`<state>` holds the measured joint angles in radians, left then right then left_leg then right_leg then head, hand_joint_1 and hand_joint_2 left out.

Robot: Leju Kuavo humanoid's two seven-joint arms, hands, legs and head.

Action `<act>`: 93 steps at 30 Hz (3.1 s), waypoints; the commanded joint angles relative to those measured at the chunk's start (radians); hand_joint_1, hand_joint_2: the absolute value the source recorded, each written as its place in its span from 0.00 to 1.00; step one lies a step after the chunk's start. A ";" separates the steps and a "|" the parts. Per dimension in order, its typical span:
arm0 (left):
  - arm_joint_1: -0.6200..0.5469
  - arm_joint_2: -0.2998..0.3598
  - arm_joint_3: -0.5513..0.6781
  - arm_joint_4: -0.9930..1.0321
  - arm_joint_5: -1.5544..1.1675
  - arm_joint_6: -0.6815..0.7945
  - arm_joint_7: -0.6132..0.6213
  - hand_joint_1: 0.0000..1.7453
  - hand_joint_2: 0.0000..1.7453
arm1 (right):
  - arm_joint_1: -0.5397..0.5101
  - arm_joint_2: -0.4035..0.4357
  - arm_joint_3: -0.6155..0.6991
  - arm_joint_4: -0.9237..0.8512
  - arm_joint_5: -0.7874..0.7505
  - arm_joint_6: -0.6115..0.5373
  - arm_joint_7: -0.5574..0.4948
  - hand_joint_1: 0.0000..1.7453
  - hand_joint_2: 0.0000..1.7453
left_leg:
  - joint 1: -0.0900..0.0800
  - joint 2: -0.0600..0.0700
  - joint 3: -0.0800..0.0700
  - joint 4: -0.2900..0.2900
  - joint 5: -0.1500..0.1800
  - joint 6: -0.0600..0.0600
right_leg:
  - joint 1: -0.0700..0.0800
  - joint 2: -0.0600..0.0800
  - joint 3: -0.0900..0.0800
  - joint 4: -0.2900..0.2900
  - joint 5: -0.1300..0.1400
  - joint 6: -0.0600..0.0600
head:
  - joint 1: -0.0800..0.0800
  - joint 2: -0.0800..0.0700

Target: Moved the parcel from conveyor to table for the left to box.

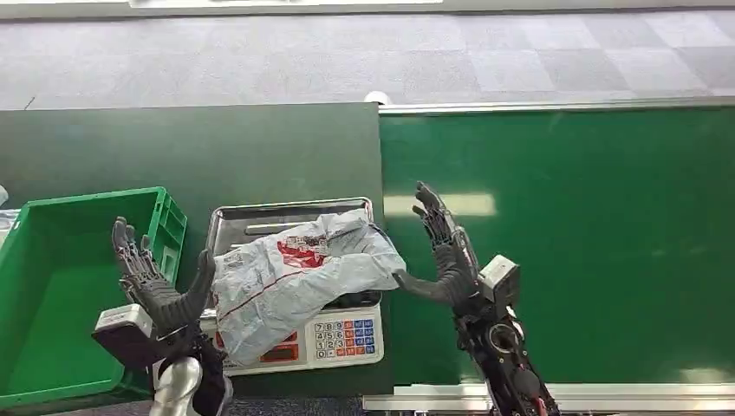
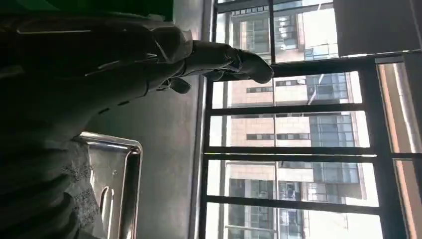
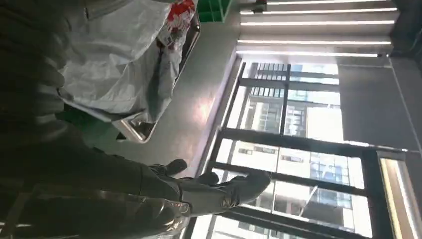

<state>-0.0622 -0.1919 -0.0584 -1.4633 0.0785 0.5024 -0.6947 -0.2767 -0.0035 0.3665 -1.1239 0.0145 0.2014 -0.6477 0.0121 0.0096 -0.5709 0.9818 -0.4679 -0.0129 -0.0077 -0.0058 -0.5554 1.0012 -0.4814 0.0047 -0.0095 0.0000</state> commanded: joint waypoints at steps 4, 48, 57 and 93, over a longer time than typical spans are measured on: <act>0.015 0.024 -0.031 0.040 -0.036 -0.004 0.004 0.00 1.00 | 0.111 -0.021 -0.175 -0.134 0.002 -0.013 0.020 0.00 1.00 | -0.001 -0.001 0.000 -0.001 0.000 0.001 | -0.001 -0.001 0.001 -0.001 0.000 0.000 | 0.000 0.000; -0.002 0.050 -0.155 0.197 -0.716 -0.354 0.426 0.00 1.00 | 0.310 0.079 -0.391 -0.225 0.174 -0.076 0.073 0.00 1.00 | -0.001 -0.001 0.002 -0.002 0.000 0.001 | -0.001 -0.001 0.002 -0.002 0.000 0.000 | 0.000 0.000; 0.008 0.036 -0.135 0.194 -0.724 -0.280 0.393 0.00 1.00 | 0.310 0.088 -0.396 -0.226 0.181 -0.079 0.077 0.00 1.00 | -0.001 0.001 0.002 -0.002 0.000 0.000 | -0.001 0.001 0.002 -0.002 0.000 0.000 | 0.000 0.000; 0.006 0.039 -0.143 0.075 -0.498 0.124 -0.003 1.00 1.00 | 0.246 0.061 -0.353 -0.140 0.148 -0.092 0.051 0.00 1.00 | 0.000 0.002 0.001 -0.001 -0.001 0.000 | 0.000 0.002 0.001 -0.001 0.000 0.000 | 0.000 0.000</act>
<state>-0.0520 -0.1617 -0.2026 -1.3425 -0.4584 0.5789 -0.6559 0.0183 0.0721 -0.0057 -1.3489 0.1697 0.1137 -0.5928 0.0119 0.0110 -0.5710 0.9814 -0.4684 -0.0132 -0.0080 -0.0055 -0.5554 1.0011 -0.4816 0.0046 -0.0099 0.0000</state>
